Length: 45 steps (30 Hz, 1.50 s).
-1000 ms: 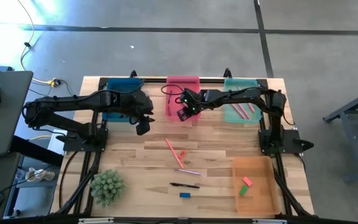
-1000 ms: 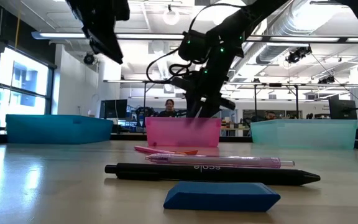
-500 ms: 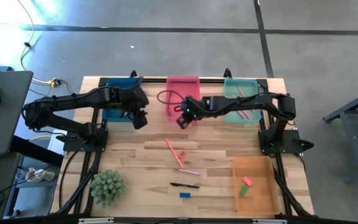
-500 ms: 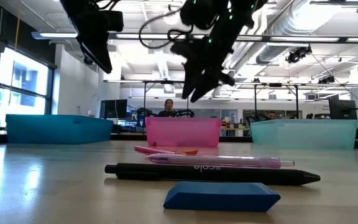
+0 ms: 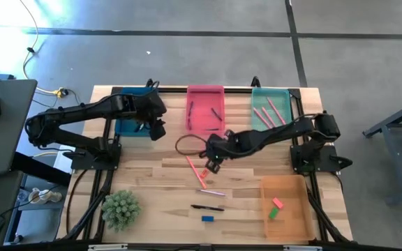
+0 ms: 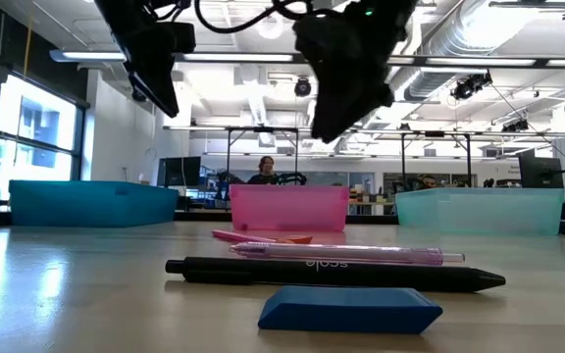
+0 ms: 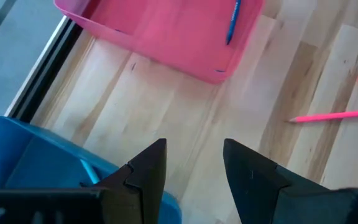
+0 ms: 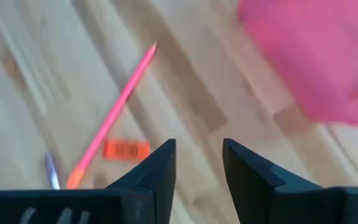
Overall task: Sort crayons/erasers/pens/pencils in bins
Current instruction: Put the purple pen into the blue bin
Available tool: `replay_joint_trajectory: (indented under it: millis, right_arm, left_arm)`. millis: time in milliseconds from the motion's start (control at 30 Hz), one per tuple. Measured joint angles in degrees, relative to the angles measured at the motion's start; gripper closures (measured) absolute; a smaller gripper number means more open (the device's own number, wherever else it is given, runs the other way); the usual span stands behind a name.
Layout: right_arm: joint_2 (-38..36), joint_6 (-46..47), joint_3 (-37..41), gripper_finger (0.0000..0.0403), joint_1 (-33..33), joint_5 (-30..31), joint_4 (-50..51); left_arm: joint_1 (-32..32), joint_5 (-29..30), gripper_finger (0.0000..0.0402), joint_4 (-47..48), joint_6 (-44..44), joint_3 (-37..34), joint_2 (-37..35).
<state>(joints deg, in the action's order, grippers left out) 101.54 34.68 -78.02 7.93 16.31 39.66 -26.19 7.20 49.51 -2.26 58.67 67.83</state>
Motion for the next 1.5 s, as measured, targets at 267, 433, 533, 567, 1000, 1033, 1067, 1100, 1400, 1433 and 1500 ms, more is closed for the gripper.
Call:
replay_joint_trajectory:
  millis: [267,433,533,567,1000,1033,1067,1100,1400,1433,1500]
  right_arm:
    - [-0.03,0.78,-4.94,0.028,5.94,-0.33,14.53]
    - [-0.07,-1.99,-7.61,0.028,7.12,-0.02,17.36]
    - [0.01,-0.4,-7.52,0.028,7.25,-3.76,18.32]
    - [0.09,-0.05,-7.5,0.0279,7.25,-5.34,18.65]
    - [0.89,3.33,-7.39,0.023,9.66,-8.31,17.54]
    - [0.89,5.27,-7.39,0.0222,10.02,-8.09,17.4]
    - [1.01,6.87,-7.39,0.0214,10.29,-7.93,17.35]
    - [1.12,7.65,-7.39,0.0209,10.51,-7.93,17.26]
    - [4.59,7.52,-7.39,0.0211,13.94,-7.6,15.42]
    - [5.21,7.31,-7.39,0.0213,14.33,-7.62,15.36]
    - [6.32,6.9,-7.39,0.0216,15.11,-7.62,14.88]
  left_arm:
    - [-0.9,-0.04,0.0252,-1.36,-0.6,0.0,0.0]
    - [-0.9,-0.52,0.0252,-3.29,-1.9,0.0,0.0]
    - [-0.9,-0.54,0.0252,-3.27,-4.07,0.0,0.0]
    - [-0.9,-0.54,0.0252,-3.14,-4.86,0.0,0.0]
    - [-0.77,-0.67,0.0252,-2.68,-10.24,0.0,0.0]
    - [-0.77,-0.67,0.0252,-2.66,-10.67,-0.04,0.0]
    - [-0.77,-0.67,0.0252,-2.8,-11.25,-0.32,0.0]
    - [-0.77,-0.67,0.0252,-2.97,-12.11,-0.79,0.0]
    - [-0.48,-0.65,0.0252,-2.86,-17.26,-7.35,0.0]
    - [-0.24,-0.69,0.0252,-2.98,-18.24,-8.0,0.0]
    - [0.41,-1.14,0.0252,-2.98,-19.54,-9.03,0.0]
